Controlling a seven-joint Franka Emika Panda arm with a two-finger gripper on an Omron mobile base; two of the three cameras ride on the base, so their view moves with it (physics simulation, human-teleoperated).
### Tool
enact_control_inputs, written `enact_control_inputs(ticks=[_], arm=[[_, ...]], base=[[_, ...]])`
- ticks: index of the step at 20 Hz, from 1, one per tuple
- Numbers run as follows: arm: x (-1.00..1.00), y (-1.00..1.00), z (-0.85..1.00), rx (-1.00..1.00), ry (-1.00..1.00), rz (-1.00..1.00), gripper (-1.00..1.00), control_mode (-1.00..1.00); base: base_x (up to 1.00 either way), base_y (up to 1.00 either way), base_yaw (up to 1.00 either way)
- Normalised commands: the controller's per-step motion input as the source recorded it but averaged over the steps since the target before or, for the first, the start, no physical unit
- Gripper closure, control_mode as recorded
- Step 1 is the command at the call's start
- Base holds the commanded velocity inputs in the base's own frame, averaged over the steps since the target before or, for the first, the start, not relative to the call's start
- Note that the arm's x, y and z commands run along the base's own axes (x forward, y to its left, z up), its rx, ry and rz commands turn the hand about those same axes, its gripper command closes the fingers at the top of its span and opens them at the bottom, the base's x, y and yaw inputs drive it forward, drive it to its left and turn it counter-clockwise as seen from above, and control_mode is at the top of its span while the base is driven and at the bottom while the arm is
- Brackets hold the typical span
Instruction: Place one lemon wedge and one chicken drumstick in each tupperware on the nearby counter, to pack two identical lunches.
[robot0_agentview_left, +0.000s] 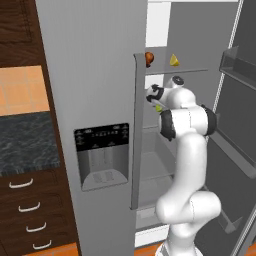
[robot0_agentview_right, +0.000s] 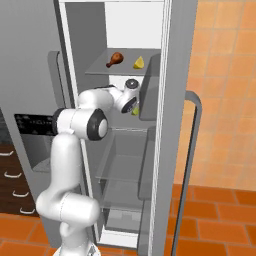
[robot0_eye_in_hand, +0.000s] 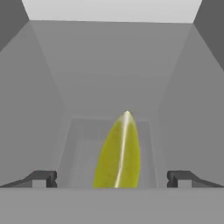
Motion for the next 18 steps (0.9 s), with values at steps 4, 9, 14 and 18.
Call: enact_control_inputs(ticks=[4, 9, 14, 18], arm=[[0.30, -0.04, -0.51, 0.00, 0.00, 0.00, -1.00, -1.00], [0.30, -0.01, -0.24, 0.00, 0.00, 0.00, -1.00, -1.00], [0.00, -0.07, -0.26, 0.00, 0.00, 0.00, -1.00, -1.00], [-0.01, -0.01, 0.01, 0.00, 0.00, 0.00, -1.00, -1.00]], base=[[0.00, 0.00, 0.00], [0.00, 0.00, 0.00], [0.00, 0.00, 0.00], [0.00, 0.00, 0.00]])
